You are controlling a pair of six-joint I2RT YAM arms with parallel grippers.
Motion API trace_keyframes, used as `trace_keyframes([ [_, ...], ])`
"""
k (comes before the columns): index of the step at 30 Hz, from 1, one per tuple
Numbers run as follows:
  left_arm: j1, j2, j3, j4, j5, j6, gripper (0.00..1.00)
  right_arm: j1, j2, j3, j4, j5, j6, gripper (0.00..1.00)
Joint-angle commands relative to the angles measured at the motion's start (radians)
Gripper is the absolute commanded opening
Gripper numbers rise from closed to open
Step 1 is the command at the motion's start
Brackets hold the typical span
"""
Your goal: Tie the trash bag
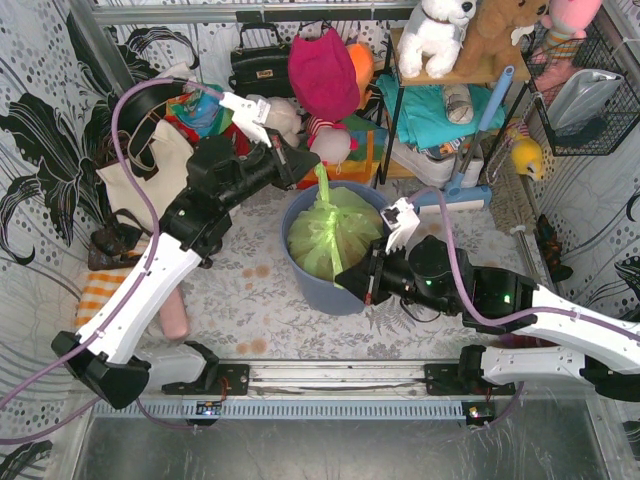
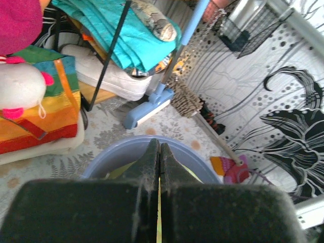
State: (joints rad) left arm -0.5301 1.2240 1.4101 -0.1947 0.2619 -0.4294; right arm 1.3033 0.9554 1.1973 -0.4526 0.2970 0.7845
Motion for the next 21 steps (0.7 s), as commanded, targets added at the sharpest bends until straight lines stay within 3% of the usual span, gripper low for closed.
trace_keyframes([
  [1,0.011,0.033,0.01,0.051,-0.072,0.079,0.0,0.005,-0.012,0.035,-0.113,-0.09,0.061,0.0],
  [12,0.015,0.139,-0.017,0.029,-0.13,0.102,0.0,0.005,-0.1,-0.08,-0.158,-0.17,0.157,0.0],
  [19,0.018,0.196,0.05,-0.046,-0.133,0.083,0.0,0.005,-0.089,-0.029,-0.181,-0.176,0.115,0.0],
  [21,0.018,0.173,0.048,-0.034,-0.118,0.067,0.14,0.005,-0.083,-0.012,-0.179,-0.163,0.107,0.0],
])
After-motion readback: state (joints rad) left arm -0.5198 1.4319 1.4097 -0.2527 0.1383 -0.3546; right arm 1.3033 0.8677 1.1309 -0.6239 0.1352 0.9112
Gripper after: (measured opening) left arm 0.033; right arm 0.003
